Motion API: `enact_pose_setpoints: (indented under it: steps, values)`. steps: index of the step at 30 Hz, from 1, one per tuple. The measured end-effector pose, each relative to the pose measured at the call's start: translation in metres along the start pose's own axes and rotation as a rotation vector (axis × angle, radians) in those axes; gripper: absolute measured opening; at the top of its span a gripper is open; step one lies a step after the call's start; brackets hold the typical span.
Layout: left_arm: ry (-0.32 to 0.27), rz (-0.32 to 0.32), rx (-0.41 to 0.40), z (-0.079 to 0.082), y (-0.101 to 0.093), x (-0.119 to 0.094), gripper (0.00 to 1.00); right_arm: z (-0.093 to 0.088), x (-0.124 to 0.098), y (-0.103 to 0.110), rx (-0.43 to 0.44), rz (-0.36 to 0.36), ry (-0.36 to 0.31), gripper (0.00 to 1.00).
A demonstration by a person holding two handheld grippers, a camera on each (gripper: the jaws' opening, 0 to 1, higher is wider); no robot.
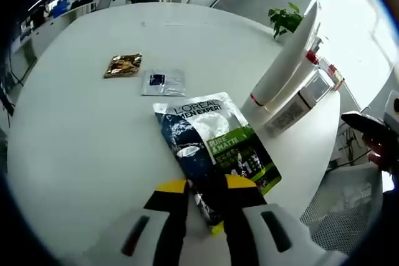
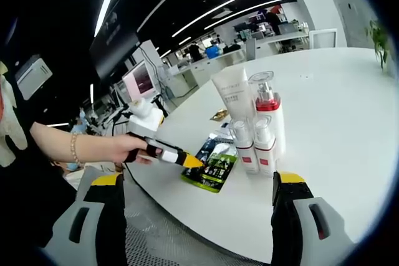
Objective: Arrange the skincare products in the storage area until every visible bottle or jar stands upright without overlapping.
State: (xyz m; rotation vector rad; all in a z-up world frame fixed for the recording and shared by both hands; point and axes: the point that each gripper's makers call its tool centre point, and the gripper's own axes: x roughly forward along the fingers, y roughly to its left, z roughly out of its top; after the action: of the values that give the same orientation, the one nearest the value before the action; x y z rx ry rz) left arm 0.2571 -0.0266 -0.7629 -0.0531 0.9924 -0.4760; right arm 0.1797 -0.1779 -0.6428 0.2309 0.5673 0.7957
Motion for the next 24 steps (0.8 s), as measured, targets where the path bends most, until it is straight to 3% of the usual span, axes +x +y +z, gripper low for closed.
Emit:
enact_pose_setpoints:
  steps: [24]
  values:
    - [-0.001, 0.019, 0.021, -0.0014, 0.0044, -0.0086, 0.31, 0.0000, 0.0002, 0.0053, -0.007, 0.001, 0.007, 0.98]
